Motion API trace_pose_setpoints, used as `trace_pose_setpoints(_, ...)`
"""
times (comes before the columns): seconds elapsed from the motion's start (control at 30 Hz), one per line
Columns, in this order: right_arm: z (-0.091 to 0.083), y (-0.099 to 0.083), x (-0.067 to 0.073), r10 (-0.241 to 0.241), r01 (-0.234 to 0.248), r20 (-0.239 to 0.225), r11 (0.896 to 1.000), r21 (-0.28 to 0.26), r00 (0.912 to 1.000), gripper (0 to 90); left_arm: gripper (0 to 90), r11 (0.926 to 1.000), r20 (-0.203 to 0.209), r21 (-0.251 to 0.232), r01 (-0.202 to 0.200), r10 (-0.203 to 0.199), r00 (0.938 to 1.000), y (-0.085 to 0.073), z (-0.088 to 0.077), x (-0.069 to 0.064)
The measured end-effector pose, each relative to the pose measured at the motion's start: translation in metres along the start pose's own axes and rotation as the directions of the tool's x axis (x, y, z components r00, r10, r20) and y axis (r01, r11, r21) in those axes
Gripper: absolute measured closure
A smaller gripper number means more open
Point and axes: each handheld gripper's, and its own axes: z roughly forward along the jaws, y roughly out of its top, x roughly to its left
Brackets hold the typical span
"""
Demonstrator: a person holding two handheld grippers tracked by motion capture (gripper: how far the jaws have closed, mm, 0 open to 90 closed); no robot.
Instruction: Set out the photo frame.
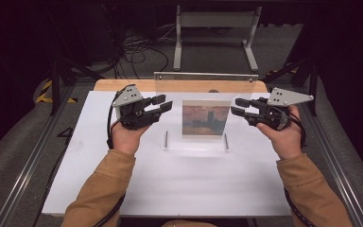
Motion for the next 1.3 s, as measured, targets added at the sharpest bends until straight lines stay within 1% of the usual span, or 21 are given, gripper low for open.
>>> trace_pose_setpoints(0.13, 0.003, 0.0, -0.003, 0.015, -0.015, 0.005, 1.0, 0.001, 0.9999, 61.5, 60.2, 0.9998, -0.005, -0.016, -0.007, 0.007, 1.0, -0.002, 0.003, 0.003)
trace_pose_setpoints(0.23, 0.004, 0.0, -0.004, 0.018, -0.018, 0.008, 1.0, -0.003, 0.9998, 60.7, 59.6, 0.9999, -0.01, -0.015, 0.002, -0.002, 1.0, -0.001, 0.005, 0.005)
trace_pose_setpoints(0.33, 0.006, 0.0, -0.004, 0.012, -0.012, 0.033, 1.0, 0.001, 0.9994, 57.1, 58.0, 0.9996, -0.039, -0.011, -0.024, 0.024, 0.999, -0.001, 0.007, 0.004)
trace_pose_setpoints(0.37, 0.006, 0.0, -0.003, 0.007, -0.007, 0.044, 1.0, 0.003, 0.999, 53.5, 57.2, 0.9996, -0.039, -0.01, -0.025, 0.025, 0.9989, 0.0, 0.008, 0.003)
trace_pose_setpoints(0.4, 0.006, -0.001, -0.003, 0.012, -0.011, 0.059, 1.0, -0.008, 0.9982, 46.1, 53.4, 0.9997, -0.027, -0.01, -0.024, 0.024, 0.9994, 0.0, 0.008, 0.004)
trace_pose_setpoints(0.43, 0.004, -0.001, -0.003, 0.029, -0.027, 0.075, 0.999, -0.023, 0.9967, 38.9, 49.7, 0.9995, -0.031, -0.007, -0.03, 0.029, 0.9991, 0.0, 0.007, 0.005)
trace_pose_setpoints(0.47, 0.001, -0.003, -0.003, 0.041, -0.039, 0.086, 0.999, -0.031, 0.9954, 35.5, 46.2, 0.9996, -0.03, -0.008, -0.026, 0.025, 0.9992, -0.001, 0.007, 0.005)
trace_pose_setpoints(0.5, 0.001, -0.003, -0.003, 0.041, -0.039, 0.086, 0.999, -0.031, 0.9954, 35.5, 40.9, 0.9996, -0.03, -0.008, -0.026, 0.025, 0.9992, -0.001, 0.007, 0.005)
trace_pose_setpoints(0.53, -0.002, -0.004, -0.003, 0.053, -0.05, 0.091, 0.998, -0.037, 0.9945, 31.8, 40.9, 0.9994, -0.036, -0.012, -0.031, 0.031, 0.9989, -0.003, 0.005, 0.006)
trace_pose_setpoints(0.57, -0.006, -0.007, -0.002, 0.066, -0.062, 0.103, 0.997, -0.048, 0.9924, 27.3, 35.3, 0.9994, -0.041, -0.008, -0.034, 0.033, 0.9986, -0.004, 0.003, 0.005)
trace_pose_setpoints(0.63, -0.012, -0.012, 0.001, 0.07, -0.065, 0.121, 0.997, -0.047, 0.9902, 24.1, 26.9, 0.9992, -0.053, 0.002, -0.04, 0.04, 0.9978, -0.008, 0.0, 0.003)
trace_pose_setpoints(0.7, -0.019, -0.018, 0.004, 0.074, -0.07, 0.124, 0.997, -0.035, 0.9896, 23.2, 24.8, 0.9989, -0.047, 0.017, -0.045, 0.045, 0.9979, -0.012, -0.005, 0.001)
trace_pose_setpoints(0.73, -0.023, -0.021, 0.006, 0.073, -0.069, 0.127, 0.997, -0.029, 0.9893, 22.3, 24.1, 0.9979, -0.054, 0.031, -0.056, 0.058, 0.9969, -0.015, -0.008, -0.001)
trace_pose_setpoints(0.77, -0.029, -0.027, 0.009, 0.084, -0.082, 0.13, 0.996, -0.024, 0.988, 21.0, 21.6, 0.997, -0.05, 0.047, -0.061, 0.063, 0.9967, -0.02, -0.014, -0.004)
trace_pose_setpoints(0.83, -0.033, -0.031, 0.011, 0.088, -0.087, 0.134, 0.996, -0.02, 0.9871, 20.5, 21.4, 0.9965, -0.048, 0.058, -0.06, 0.063, 0.9969, -0.025, -0.019, -0.006)
trace_pose_setpoints(0.97, -0.052, -0.048, 0.015, 0.117, -0.117, 0.152, 0.993, -0.009, 0.9815, 18.4, 18.3, 0.9962, -0.041, 0.084, -0.022, 0.025, 0.9988, -0.043, -0.036, -0.01)
trace_pose_setpoints(1.1, -0.063, -0.064, 0.02, 0.137, -0.141, 0.167, 0.99, 0.011, 0.9764, 17.6, 16.3, 0.9927, -0.049, 0.12, -0.011, 0.017, 0.9986, -0.067, -0.053, -0.011)
trace_pose_setpoints(1.13, -0.066, -0.068, 0.021, 0.144, -0.149, 0.169, 0.989, 0.015, 0.975, 17.5, 15.9, 0.9927, -0.058, 0.12, 0.006, 0.001, 0.9983, -0.075, -0.058, -0.011)
trace_pose_setpoints(1.23, -0.07, -0.086, 0.025, 0.172, -0.179, 0.17, 0.983, 0.031, 0.9703, 16.9, 15.6, 0.9918, -0.073, 0.123, 0.033, -0.024, 0.9971, -0.092, -0.069, -0.009)
trace_pose_setpoints(1.27, -0.071, -0.091, 0.026, 0.182, -0.19, 0.179, 0.981, 0.032, 0.9669, 16.8, 15.6, 0.9918, -0.073, 0.123, 0.033, -0.024, 0.9971, -0.092, -0.069, -0.009)
trace_pose_setpoints(1.3, -0.071, -0.097, 0.026, 0.195, -0.204, 0.178, 0.979, 0.03, 0.9644, 16.8, 15.6, 0.9923, -0.09, 0.112, 0.053, -0.043, 0.995, -0.105, -0.075, -0.005)
